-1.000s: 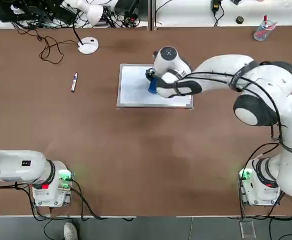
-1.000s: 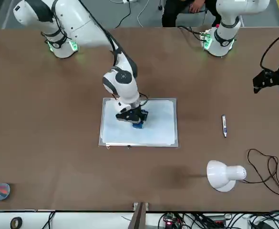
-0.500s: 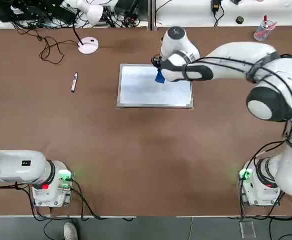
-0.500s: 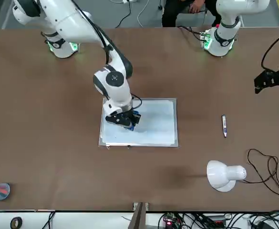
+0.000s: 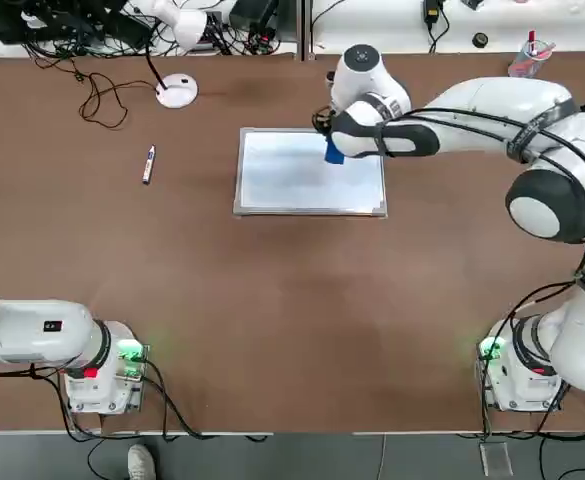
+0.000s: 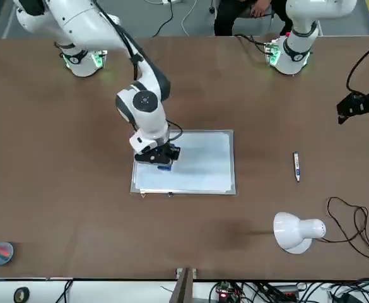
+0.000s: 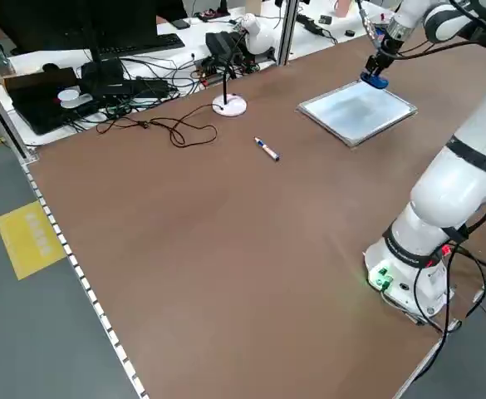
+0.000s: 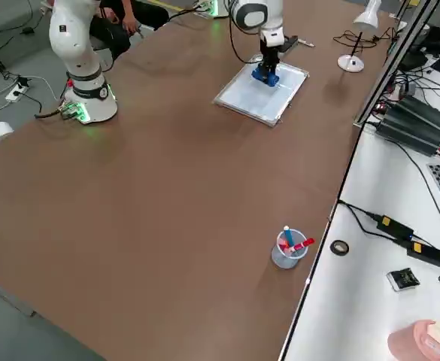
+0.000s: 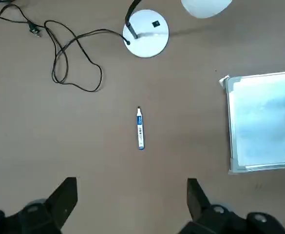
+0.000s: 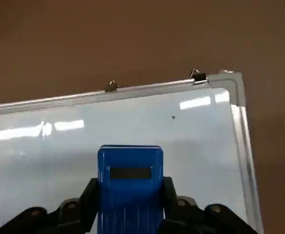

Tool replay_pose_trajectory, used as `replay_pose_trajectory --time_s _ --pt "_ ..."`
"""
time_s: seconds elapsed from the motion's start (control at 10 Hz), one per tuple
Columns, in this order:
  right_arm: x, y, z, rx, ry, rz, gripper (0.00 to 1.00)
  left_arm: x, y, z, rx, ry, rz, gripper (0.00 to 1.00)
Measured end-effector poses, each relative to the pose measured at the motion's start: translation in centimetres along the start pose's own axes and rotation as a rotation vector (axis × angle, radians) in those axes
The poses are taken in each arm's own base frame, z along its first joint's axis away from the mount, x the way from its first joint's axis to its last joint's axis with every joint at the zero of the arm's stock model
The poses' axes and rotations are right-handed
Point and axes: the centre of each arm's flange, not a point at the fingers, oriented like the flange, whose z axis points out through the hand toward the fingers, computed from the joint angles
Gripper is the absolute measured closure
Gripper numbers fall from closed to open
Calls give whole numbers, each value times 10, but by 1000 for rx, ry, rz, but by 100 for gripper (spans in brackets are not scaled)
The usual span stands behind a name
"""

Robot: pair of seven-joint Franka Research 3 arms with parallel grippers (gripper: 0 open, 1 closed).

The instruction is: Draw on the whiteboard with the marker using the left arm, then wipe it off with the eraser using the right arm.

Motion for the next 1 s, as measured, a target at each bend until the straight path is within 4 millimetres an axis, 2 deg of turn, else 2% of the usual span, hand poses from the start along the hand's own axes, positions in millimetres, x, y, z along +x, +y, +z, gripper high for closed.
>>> replay_pose_trajectory --time_s 0.3,0.6,1.0 --pt "7 12 7 -13 8 -7 44 0 -10 0 1 0 -18 0" --pt "3 10 11 -15 6 -20 44 0 -12 0 2 0 -23 0" --pt "-10 15 54 -37 -14 -32 44 0 -12 0 2 0 -23 0"
